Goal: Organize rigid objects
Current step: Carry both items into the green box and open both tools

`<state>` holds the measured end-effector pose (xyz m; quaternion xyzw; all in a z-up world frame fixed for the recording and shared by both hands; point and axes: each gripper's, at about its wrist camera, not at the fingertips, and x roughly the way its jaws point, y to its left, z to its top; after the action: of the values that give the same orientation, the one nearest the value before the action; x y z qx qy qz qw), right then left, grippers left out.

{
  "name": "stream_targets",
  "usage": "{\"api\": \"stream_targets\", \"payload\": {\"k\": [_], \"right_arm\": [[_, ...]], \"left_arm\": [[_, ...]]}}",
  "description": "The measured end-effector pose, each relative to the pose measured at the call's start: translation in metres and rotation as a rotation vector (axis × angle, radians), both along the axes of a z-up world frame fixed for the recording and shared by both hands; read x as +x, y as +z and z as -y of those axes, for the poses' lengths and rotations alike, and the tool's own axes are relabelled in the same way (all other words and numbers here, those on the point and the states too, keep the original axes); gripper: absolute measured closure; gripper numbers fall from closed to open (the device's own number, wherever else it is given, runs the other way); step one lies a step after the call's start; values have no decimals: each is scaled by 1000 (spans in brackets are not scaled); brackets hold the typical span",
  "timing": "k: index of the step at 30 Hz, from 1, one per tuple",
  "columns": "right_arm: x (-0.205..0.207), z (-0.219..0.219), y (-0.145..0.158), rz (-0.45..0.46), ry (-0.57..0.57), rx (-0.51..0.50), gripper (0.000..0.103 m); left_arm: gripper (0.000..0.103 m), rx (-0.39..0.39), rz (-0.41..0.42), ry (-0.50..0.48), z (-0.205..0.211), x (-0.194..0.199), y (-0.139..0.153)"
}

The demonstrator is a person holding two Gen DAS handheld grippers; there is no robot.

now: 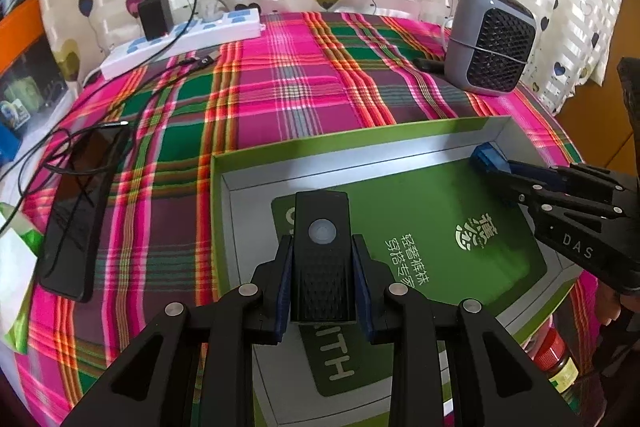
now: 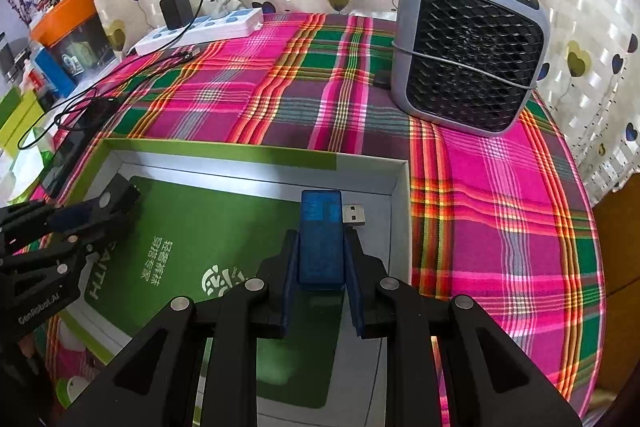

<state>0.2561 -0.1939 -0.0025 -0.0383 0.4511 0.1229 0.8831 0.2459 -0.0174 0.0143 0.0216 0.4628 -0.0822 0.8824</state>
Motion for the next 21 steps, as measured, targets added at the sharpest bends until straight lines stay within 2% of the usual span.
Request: {"api": "stream_targets", "payload": {"k": [10,17,21], "right_arm": [[2,-4,-2,12,3,-3,80],[2,-3,-2,15,-5,15,80],[1,-3,-2,21,-10,28,80]], "left_arm": [[77,40,8,-4,4,1,-2],[76,31,8,-11,3,1,-2],[67,4,7,-26,3,-1,-1]]}}
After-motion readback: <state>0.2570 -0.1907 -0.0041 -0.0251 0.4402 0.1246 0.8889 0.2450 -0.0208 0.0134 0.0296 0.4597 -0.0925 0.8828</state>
